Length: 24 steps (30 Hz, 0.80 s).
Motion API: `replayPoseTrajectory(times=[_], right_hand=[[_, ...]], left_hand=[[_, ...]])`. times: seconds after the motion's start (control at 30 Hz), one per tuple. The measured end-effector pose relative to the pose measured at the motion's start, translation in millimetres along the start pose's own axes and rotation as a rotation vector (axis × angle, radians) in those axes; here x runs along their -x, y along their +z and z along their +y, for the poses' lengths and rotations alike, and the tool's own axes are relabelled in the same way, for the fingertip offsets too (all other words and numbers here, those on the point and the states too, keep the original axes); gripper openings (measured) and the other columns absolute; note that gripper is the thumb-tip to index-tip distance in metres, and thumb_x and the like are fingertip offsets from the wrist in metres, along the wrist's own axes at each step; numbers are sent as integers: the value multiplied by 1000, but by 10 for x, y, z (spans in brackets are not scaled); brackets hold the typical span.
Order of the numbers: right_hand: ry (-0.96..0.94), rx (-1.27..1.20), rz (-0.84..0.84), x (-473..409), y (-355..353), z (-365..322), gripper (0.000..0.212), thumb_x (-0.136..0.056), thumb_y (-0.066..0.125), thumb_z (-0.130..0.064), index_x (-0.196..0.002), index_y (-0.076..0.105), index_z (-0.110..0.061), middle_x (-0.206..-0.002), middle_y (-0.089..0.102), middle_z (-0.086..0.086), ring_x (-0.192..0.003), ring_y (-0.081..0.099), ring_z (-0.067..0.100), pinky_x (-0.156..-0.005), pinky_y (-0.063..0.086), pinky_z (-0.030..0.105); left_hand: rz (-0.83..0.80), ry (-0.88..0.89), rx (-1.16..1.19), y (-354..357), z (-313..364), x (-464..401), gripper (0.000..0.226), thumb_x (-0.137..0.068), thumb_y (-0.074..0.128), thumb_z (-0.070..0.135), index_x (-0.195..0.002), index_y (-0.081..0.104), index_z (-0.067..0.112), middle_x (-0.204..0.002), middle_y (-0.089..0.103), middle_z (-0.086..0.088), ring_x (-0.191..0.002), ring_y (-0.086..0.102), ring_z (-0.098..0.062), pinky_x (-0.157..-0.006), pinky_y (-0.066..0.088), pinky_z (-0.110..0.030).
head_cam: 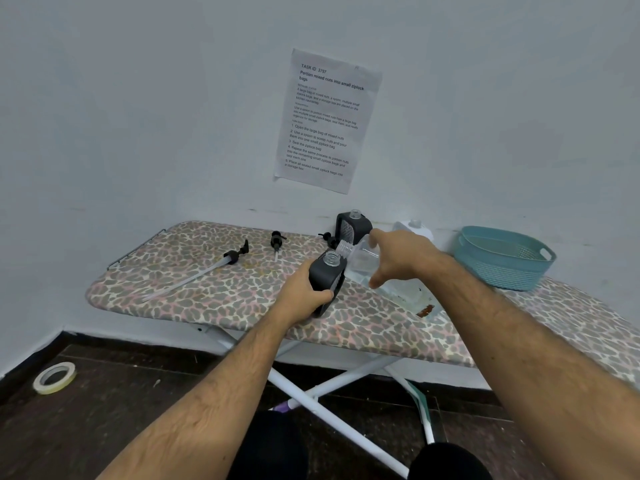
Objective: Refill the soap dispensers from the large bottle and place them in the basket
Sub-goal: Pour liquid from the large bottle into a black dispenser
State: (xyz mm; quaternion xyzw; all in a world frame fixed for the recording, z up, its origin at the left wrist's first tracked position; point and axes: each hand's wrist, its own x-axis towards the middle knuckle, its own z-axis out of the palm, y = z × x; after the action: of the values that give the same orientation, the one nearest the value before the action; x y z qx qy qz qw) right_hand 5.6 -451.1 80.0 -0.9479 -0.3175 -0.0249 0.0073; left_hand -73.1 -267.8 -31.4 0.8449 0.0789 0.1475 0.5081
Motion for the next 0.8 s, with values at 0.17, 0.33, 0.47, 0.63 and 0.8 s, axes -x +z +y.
replayPoseTrajectory(times=[0.17, 0.33, 0.47, 0.63, 0.8], right_hand=[[1, 25, -13, -7, -3, -15, 75, -65, 84, -50, -124, 47, -23, -88, 55, -10, -89, 54, 18, -64, 39, 32], [-5, 61, -20, -12, -4, -35, 74, -65, 84, -50, -124, 47, -23, -94, 57, -8, -90, 55, 17, -65, 41, 31], [-5, 71, -28, -13, -5, -31, 75, -65, 84, -50, -124, 47, -23, -101, 61, -6, -89, 55, 17, -65, 42, 31], [4, 93, -46, -15, -41, -34, 77, -65, 84, -51, -126, 47, -23, -100, 59, -6, -90, 56, 17, -65, 42, 31], [5, 120, -62, -16, -72, -42, 77, -65, 84, -50, -127, 47, -23, -102, 59, -5, -90, 55, 17, -65, 42, 31]], left_hand=[[-5, 8, -25, 1, 22, 16, 67, -76, 72, 15, -137, 44, 20, -117, 63, 2, -100, 62, -15, -89, 54, -38], [-4, 7, -35, -6, 27, 21, 66, -76, 72, 15, -137, 44, 20, -117, 63, 1, -100, 62, -17, -87, 54, -37], [-9, 5, -54, -6, 36, 20, 64, -77, 71, 16, -135, 45, 19, -115, 63, 0, -99, 62, -17, -86, 54, -38], [-12, 2, -69, -3, 42, 21, 64, -75, 71, 18, -134, 46, 21, -114, 64, 1, -98, 63, -17, -86, 55, -40], [-16, -9, -59, -3, 43, 26, 65, -76, 71, 17, -136, 44, 21, -114, 64, 1, -100, 63, -18, -88, 54, -42]])
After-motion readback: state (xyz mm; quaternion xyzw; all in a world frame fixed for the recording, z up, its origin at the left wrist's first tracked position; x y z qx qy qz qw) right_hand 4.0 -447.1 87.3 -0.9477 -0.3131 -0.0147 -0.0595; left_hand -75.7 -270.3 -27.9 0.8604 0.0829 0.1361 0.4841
